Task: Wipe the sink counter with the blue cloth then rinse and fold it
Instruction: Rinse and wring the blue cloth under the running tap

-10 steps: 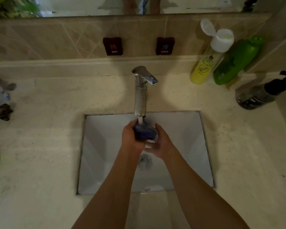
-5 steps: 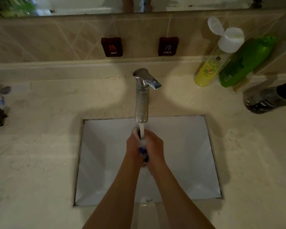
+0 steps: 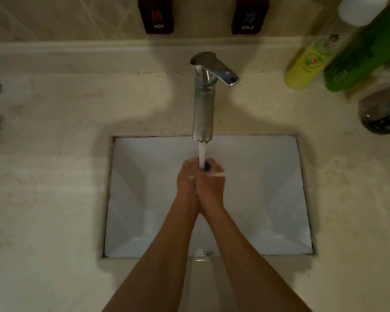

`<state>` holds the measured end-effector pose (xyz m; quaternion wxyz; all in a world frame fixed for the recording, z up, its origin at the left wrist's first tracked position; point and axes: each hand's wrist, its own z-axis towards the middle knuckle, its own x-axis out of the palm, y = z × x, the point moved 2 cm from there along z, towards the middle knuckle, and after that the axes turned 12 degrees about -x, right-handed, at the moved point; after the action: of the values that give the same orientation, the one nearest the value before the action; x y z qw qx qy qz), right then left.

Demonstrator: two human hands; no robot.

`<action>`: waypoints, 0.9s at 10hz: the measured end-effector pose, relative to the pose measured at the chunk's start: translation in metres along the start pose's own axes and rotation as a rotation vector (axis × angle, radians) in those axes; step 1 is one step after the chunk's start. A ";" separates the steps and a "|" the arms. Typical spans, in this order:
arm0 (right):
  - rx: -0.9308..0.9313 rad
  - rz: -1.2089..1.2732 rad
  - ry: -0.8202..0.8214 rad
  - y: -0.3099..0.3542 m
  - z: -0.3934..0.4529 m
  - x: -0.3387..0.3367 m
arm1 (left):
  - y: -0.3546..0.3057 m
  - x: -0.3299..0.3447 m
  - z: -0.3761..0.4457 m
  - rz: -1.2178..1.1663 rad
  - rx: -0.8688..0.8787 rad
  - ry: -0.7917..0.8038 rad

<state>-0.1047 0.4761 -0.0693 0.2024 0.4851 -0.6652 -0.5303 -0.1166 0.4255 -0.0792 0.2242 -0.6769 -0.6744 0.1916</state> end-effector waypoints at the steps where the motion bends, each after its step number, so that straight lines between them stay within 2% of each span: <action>1: -0.034 -0.104 0.009 -0.001 0.006 0.007 | -0.003 -0.002 0.001 -0.152 -0.060 -0.023; 3: 0.042 -0.175 -0.026 0.001 0.003 0.014 | 0.008 -0.011 -0.003 -0.558 -0.312 0.016; 4: 0.100 -0.235 0.060 0.000 0.009 0.017 | 0.013 -0.009 -0.008 -0.547 -0.312 0.014; 5: 0.219 -0.215 0.099 -0.006 0.020 0.018 | 0.016 -0.010 -0.010 -0.430 -0.262 -0.049; 6: 0.392 0.031 0.060 -0.005 0.021 0.011 | 0.020 -0.009 -0.011 -0.317 -0.121 -0.038; 7: 0.464 0.199 0.095 -0.006 0.016 0.004 | 0.019 -0.007 -0.017 -0.246 -0.016 -0.048; 9: 0.510 0.462 0.052 -0.011 -0.005 -0.009 | 0.018 -0.010 -0.007 -0.308 -0.066 -0.103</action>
<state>-0.0922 0.4813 -0.0755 0.2062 0.3702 -0.8631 -0.2746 -0.0979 0.4159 -0.0844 0.1936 -0.5619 -0.7867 0.1672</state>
